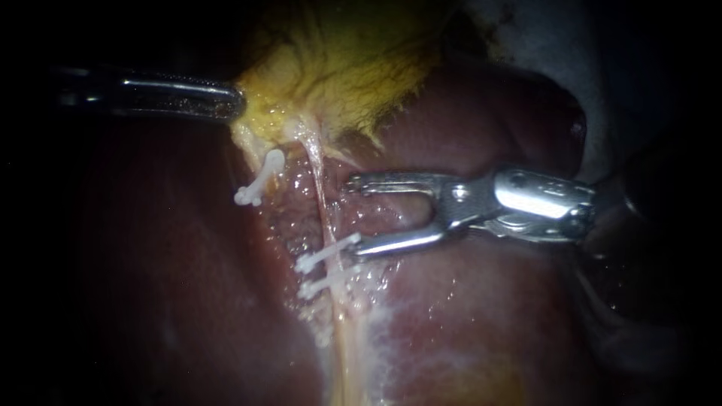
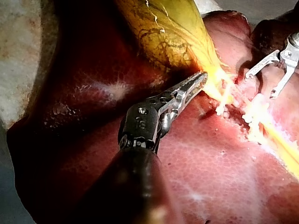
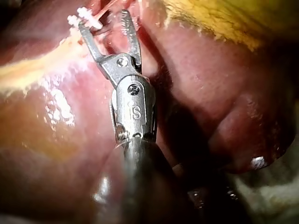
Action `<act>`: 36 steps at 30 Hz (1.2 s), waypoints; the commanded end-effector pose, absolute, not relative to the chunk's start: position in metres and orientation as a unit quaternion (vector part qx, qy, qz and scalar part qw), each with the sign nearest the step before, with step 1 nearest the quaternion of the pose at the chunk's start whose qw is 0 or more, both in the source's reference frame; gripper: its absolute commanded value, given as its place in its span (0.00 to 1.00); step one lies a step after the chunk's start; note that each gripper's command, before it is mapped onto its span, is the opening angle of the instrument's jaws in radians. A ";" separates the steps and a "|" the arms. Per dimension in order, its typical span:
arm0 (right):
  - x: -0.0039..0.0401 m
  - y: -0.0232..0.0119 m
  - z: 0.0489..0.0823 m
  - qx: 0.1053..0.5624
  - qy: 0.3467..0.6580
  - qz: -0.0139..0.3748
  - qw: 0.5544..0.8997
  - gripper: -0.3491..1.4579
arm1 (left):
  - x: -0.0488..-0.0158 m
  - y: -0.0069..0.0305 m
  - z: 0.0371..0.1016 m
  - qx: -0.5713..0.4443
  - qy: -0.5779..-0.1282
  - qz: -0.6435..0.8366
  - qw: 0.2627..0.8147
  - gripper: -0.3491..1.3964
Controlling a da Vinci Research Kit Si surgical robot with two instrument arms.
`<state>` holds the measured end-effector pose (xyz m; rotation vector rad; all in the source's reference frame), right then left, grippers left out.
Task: Going back second clip right tube
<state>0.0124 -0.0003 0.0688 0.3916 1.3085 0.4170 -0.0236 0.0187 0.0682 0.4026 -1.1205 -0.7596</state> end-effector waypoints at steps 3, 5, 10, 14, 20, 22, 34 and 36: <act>0.0103 -0.0008 0.0676 0.163 0.576 0.155 0.786 0.53 | -0.0236 0.0187 0.0682 0.186 -0.515 -0.348 0.761 0.00; 0.0089 -0.0012 0.0666 0.152 0.566 0.138 0.798 0.53 | -0.0236 0.0187 0.0682 0.186 -0.515 -0.348 0.761 0.00; 0.0065 -0.0010 0.0640 0.139 0.552 0.123 0.813 0.53 | -0.0236 0.0187 0.0682 0.185 -0.515 -0.348 0.761 0.00; 0.0059 -0.0005 0.0624 0.135 0.543 0.122 0.820 0.53 | -0.0237 0.0187 0.0683 0.185 -0.515 -0.348 0.761 0.00; 0.0055 -0.0002 0.0620 0.136 0.543 0.123 0.819 0.53 | -0.0243 0.0184 0.0688 0.185 -0.515 -0.350 0.760 0.00; 0.0055 -0.0002 0.0620 0.136 0.543 0.123 0.819 0.53 | -0.0251 0.0180 0.0694 0.185 -0.516 -0.349 0.760 0.00; 0.0056 -0.0006 0.0619 0.137 0.538 0.121 0.823 0.53 | -0.0285 0.0169 0.0738 0.194 -0.520 -0.348 0.756 0.00; 0.0056 -0.0006 0.0619 0.137 0.537 0.121 0.823 0.53 | -0.0287 0.0170 0.0743 0.194 -0.520 -0.348 0.756 0.00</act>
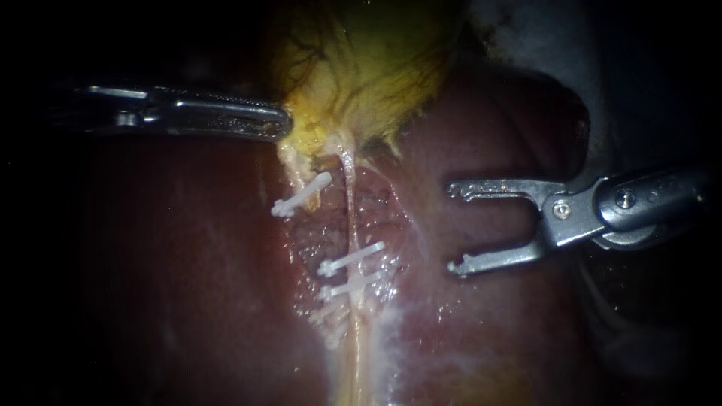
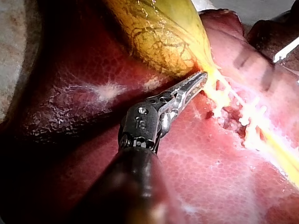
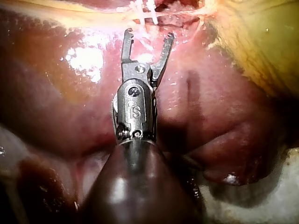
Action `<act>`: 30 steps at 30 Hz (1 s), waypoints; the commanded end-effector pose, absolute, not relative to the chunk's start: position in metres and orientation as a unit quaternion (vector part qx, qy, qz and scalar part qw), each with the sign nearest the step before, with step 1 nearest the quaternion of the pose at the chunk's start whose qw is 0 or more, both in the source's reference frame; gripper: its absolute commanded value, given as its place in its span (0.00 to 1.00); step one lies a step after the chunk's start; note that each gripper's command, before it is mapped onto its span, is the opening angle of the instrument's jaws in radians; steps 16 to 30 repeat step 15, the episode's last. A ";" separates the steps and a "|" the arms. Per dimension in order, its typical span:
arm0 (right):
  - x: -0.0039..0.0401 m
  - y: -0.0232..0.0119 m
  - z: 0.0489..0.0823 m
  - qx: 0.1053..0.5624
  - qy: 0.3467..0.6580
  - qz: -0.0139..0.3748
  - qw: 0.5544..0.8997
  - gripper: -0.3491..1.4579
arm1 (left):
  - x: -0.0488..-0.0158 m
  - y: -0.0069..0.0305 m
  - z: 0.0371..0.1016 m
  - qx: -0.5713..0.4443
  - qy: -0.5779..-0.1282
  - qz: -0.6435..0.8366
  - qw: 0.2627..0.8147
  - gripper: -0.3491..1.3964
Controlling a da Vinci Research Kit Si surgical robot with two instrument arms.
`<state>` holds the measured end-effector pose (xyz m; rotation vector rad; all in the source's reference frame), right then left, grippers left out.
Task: Going back second clip right tube
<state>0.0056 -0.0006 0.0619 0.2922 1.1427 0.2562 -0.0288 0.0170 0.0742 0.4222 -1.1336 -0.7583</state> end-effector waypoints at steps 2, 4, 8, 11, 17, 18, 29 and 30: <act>0.0056 -0.0006 0.0619 0.138 0.535 0.120 0.825 0.53 | -0.0290 0.0169 0.0747 0.197 -0.520 -0.348 0.755 0.00; 0.0056 -0.0006 0.0619 0.138 0.535 0.120 0.825 0.53 | -0.0292 0.0168 0.0750 0.197 -0.518 -0.347 0.757 0.00; 0.0056 -0.0006 0.0619 0.138 0.535 0.120 0.825 0.53 | -0.0293 0.0166 0.0753 0.200 -0.518 -0.346 0.756 0.00; 0.0056 -0.0006 0.0619 0.138 0.535 0.120 0.825 0.53 | -0.0293 0.0166 0.0752 0.201 -0.519 -0.346 0.756 0.00; 0.0057 -0.0006 0.0619 0.138 0.535 0.120 0.825 0.53 | -0.0292 0.0166 0.0751 0.201 -0.519 -0.345 0.756 0.00; 0.0057 -0.0006 0.0619 0.138 0.535 0.120 0.825 0.53 | -0.0292 0.0166 0.0751 0.201 -0.519 -0.345 0.756 0.00; 0.0057 -0.0006 0.0619 0.138 0.535 0.120 0.825 0.53 | -0.0292 0.0166 0.0751 0.201 -0.519 -0.345 0.756 0.00; 0.0057 -0.0006 0.0619 0.138 0.535 0.120 0.825 0.53 | -0.0292 0.0166 0.0751 0.201 -0.519 -0.345 0.756 0.00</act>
